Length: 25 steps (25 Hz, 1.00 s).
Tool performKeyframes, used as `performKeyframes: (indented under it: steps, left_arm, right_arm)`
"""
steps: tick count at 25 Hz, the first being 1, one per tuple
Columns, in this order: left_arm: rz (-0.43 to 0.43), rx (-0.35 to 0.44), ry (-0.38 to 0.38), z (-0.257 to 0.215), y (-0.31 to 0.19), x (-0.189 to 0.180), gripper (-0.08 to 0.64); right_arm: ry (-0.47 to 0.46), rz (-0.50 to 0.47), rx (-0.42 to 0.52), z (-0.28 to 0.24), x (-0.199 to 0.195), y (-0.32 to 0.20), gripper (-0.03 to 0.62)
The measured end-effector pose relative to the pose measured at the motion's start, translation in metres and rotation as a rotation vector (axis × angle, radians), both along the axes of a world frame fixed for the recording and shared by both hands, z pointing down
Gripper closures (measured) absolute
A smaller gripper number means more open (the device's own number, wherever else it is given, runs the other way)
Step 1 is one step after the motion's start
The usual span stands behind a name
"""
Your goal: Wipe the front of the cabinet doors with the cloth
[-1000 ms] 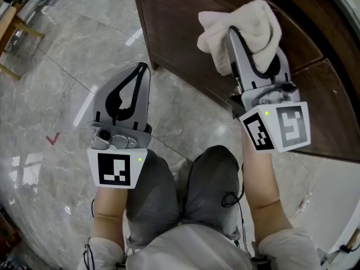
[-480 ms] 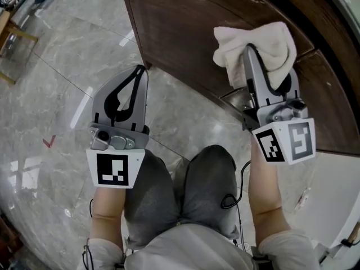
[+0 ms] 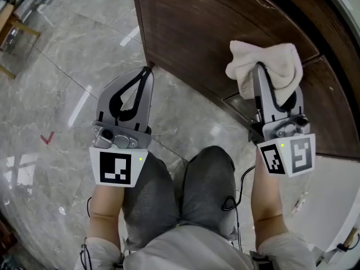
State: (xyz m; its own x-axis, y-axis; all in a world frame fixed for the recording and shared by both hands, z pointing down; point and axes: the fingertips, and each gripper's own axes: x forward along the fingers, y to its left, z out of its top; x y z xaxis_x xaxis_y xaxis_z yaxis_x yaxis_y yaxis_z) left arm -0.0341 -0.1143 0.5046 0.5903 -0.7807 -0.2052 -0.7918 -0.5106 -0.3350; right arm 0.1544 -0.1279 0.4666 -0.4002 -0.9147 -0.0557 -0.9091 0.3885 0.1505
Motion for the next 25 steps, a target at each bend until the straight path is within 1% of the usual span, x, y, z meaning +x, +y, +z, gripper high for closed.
performKeyframes:
  steps: [2,5,11,15,18,22,25]
  left_arm:
    - [-0.011,0.004,-0.019,0.005,-0.002,-0.006,0.541]
    - [-0.036,-0.021,-0.039,0.018,-0.005,-0.019,0.541]
    - [-0.078,-0.059,-0.068,0.037,-0.006,-0.046,0.541]
    - [-0.101,-0.056,-0.092,0.045,-0.005,-0.063,0.541]
    - [-0.125,-0.053,-0.074,0.047,-0.004,-0.077,0.541]
    - [-0.142,-0.056,-0.033,0.055,-0.002,-0.089,0.541]
    - [-0.133,-0.066,-0.040,0.065,0.000,-0.092,0.541]
  right_arm:
    - [-0.015,-0.062,-0.017,0.014,-0.020,0.000,0.456]
    - [-0.015,-0.133,-0.034,0.032,-0.057,-0.008,0.456]
    - [0.013,-0.222,-0.022,0.055,-0.128,-0.048,0.456]
    - [-0.003,-0.240,-0.029,0.068,-0.164,-0.080,0.456]
    - [0.003,-0.238,-0.037,0.077,-0.189,-0.102,0.456]
    - [0.036,-0.252,-0.036,0.087,-0.221,-0.123,0.456]
    - [0.035,-0.239,-0.041,0.094,-0.230,-0.133,0.456]
